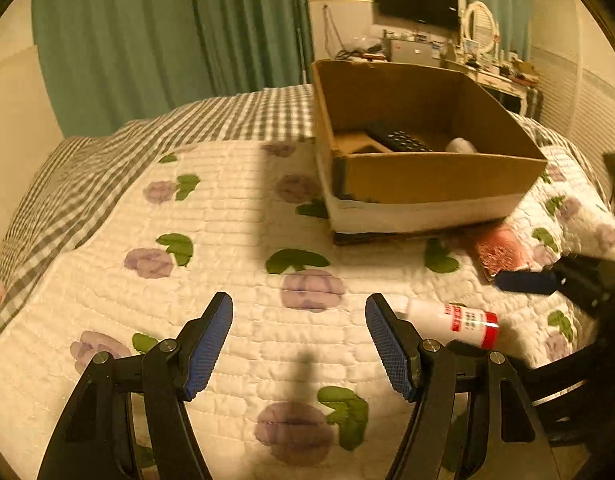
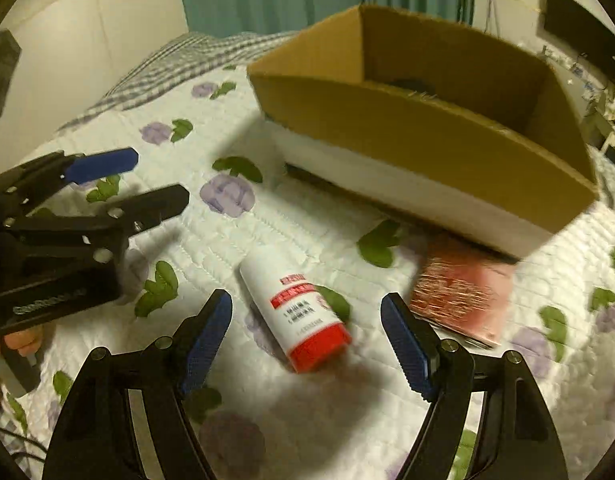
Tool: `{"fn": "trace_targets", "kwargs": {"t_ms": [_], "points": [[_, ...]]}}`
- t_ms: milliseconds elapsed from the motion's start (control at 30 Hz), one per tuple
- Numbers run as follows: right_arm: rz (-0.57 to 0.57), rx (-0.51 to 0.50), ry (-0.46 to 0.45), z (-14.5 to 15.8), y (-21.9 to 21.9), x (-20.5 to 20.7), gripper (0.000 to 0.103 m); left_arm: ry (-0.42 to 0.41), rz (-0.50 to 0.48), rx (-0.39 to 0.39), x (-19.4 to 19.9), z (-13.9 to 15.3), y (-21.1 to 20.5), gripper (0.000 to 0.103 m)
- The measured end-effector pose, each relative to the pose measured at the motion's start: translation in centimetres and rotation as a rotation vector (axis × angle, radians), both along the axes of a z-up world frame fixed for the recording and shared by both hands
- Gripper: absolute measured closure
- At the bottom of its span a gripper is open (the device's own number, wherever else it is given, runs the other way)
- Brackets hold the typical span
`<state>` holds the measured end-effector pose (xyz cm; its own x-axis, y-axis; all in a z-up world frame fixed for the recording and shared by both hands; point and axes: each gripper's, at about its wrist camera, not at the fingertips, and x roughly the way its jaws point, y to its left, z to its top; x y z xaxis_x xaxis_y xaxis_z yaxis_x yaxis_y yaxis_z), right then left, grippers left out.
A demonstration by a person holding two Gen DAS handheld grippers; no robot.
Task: Organize rigid objects
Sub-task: 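Grasp the white bottle with the red cap with the right tool, then grasp the pink patterned phone case with the left tool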
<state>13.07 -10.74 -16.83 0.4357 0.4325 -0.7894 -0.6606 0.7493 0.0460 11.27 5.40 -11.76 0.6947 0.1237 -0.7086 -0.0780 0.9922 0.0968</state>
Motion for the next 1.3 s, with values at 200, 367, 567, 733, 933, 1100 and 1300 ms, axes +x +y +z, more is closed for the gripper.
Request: {"fn": "trace_targets", "kwargs": {"t_ms": [200,367,567,733,933,1100,1300], "points": [[0.03,-0.065,0.028,-1.7,1.5,0.6,0.055,0.01,0.021,-0.008,0.1,-0.3,0.8,0.032],[-0.057,0.0,-0.099,2.0,-1.4,-1.1,0.067,0.027,0.016,-0.022,0.3,-0.3,0.4,0.032],[-0.301,0.049,-0.147,5.6,-9.0,-0.4,0.067,0.048,-0.054,-0.046,0.9,0.4,-2.8,0.032],[-0.457,0.075,-0.14,6.7,-13.5,1.1,0.067,0.054,-0.132,-0.095,2.8,1.0,-7.8,0.032],[-0.554,0.113,-0.096,7.0,-16.7,2.5,0.067,0.107,-0.246,-0.115,4.9,-0.6,-14.1,0.032],[-0.564,0.122,-0.058,6.5,-17.3,2.7,0.067,0.138,-0.3,-0.108,5.6,-2.4,-16.5,0.032],[-0.567,0.129,-0.022,5.9,-17.2,3.2,0.067,0.14,-0.299,0.042,5.7,-4.6,-17.4,0.031]]}}
